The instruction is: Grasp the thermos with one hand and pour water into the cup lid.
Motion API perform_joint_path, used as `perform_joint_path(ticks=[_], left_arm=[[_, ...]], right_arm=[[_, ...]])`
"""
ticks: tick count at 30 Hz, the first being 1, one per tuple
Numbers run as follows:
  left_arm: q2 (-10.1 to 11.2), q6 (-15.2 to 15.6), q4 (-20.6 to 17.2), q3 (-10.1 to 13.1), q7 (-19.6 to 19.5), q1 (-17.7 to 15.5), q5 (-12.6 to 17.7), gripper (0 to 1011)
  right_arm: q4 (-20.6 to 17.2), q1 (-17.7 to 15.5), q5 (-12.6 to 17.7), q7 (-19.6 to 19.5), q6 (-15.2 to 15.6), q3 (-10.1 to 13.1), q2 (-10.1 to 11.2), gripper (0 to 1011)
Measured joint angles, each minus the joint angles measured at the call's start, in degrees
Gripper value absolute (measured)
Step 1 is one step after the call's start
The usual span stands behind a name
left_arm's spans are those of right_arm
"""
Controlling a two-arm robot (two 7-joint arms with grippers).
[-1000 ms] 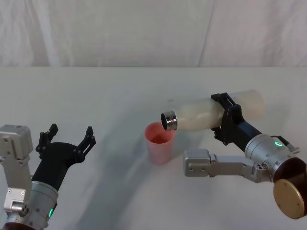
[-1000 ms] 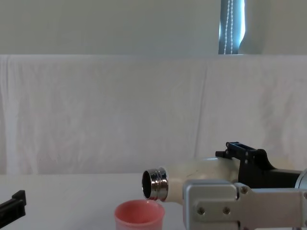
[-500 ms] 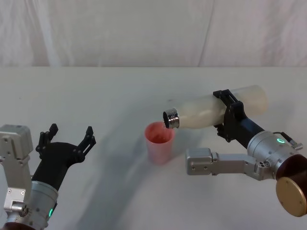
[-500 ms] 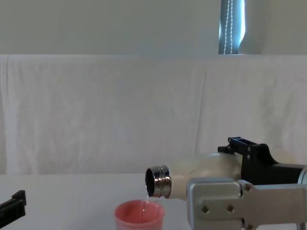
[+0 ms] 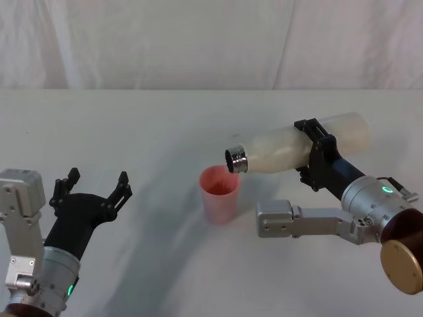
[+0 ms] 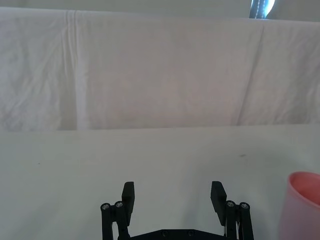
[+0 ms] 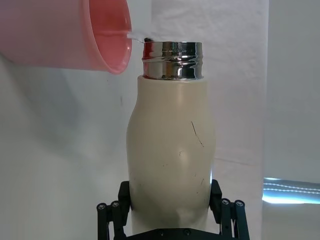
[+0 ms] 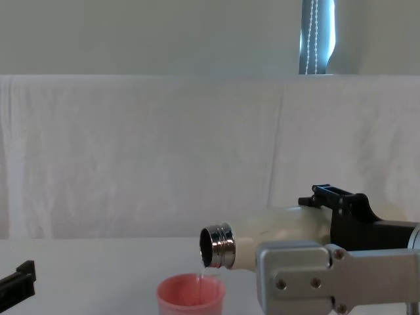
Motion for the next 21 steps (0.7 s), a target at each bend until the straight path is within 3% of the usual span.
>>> perform_joint_path(ticks=[21], left_arm=[[0.00, 0.00, 0.00, 0.00, 0.00, 0.00, 0.00, 1001]], right_arm=[[-0.03, 0.40, -0.67, 0.15, 0.01, -0.40, 0.14, 957]])
